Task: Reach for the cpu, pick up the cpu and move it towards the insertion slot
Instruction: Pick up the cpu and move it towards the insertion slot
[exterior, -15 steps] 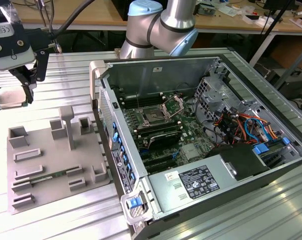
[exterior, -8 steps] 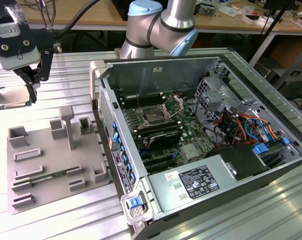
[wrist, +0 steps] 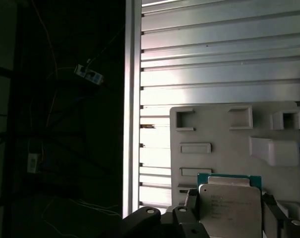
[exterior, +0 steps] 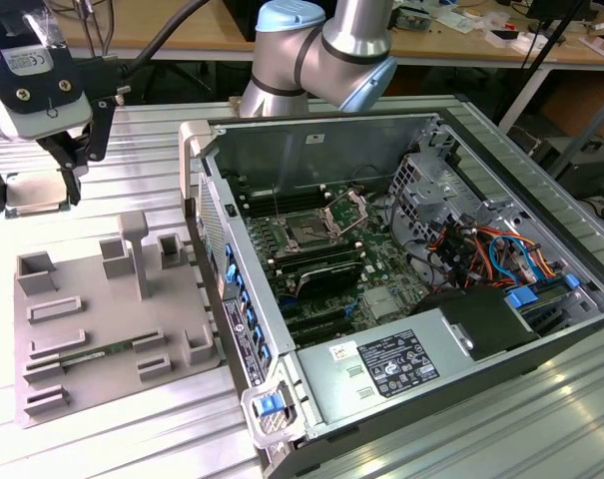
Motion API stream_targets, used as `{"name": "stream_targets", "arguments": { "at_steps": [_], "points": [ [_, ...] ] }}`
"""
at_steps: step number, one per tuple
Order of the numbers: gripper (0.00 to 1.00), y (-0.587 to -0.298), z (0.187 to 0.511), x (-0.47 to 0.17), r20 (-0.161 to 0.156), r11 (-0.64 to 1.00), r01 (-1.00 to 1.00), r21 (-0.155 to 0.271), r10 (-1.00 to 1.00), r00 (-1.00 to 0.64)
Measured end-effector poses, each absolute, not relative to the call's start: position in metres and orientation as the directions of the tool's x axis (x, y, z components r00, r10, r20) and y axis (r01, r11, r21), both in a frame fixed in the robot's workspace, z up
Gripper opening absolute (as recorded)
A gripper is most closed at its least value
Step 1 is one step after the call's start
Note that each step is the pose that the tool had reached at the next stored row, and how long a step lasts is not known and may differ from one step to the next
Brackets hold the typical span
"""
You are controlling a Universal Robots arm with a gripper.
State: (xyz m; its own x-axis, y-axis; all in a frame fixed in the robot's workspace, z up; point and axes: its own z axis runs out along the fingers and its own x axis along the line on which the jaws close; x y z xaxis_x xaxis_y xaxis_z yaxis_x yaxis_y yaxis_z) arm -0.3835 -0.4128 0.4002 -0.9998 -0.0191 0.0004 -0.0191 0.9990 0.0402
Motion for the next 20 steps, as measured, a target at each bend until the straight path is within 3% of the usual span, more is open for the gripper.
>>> {"name": "stream_targets", "arguments": {
  "at_steps": [20],
  "points": [
    [0.55,-0.413,0.400,-0.370,0.001,0.999,-0.019,0.040,-0.019,-1.000]
  ]
}}
